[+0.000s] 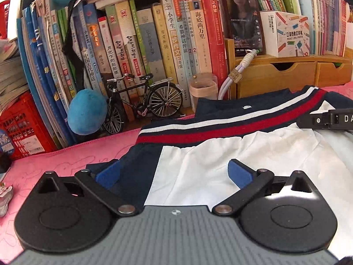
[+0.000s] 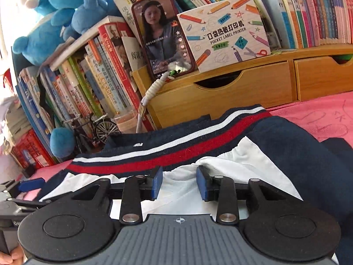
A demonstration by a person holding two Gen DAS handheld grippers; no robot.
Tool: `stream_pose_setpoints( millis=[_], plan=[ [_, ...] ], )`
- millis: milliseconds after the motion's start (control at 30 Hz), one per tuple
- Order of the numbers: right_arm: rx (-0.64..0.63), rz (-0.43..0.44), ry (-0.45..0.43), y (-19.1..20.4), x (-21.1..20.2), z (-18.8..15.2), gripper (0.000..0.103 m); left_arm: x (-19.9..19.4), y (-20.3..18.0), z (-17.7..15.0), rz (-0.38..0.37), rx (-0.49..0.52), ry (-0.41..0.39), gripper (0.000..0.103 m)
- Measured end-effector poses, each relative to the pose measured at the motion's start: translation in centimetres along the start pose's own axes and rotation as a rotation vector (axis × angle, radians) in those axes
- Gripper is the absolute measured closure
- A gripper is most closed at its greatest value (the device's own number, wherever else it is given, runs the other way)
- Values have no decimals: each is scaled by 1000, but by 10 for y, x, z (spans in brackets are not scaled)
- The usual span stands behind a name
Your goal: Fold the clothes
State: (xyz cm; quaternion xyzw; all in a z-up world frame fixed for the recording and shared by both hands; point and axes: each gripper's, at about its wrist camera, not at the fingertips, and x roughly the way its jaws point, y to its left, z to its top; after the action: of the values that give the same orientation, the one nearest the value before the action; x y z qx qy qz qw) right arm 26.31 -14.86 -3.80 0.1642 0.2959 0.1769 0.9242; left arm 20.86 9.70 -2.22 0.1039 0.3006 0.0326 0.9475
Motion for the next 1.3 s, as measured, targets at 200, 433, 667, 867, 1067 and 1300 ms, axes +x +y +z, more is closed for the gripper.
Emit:
stream_pose_setpoints(
  millis=[200, 433, 667, 867, 1067, 1300],
  plan=[
    [-27, 4, 55, 6, 12, 2, 47, 28, -3, -1, 21, -2, 49, 0],
    [-282, -99, 62, 48, -6, -12, 25, -13, 18, -7, -10, -79, 48, 0],
    [-371, -119, 0, 67, -98, -45, 0, -75, 25, -28, -97, -63, 16, 0],
    [-419, -165, 36, 72, -139, -85, 0, -93, -6, -43, -174, 12, 39, 0],
    [-335, -202, 136, 56, -124, -106, 0, -78, -41, -49, -162, 110, 89, 0],
    [-347, -214, 140, 59, -124, -107, 0, -40, -49, -26, -73, 131, 109, 0]
  ],
)
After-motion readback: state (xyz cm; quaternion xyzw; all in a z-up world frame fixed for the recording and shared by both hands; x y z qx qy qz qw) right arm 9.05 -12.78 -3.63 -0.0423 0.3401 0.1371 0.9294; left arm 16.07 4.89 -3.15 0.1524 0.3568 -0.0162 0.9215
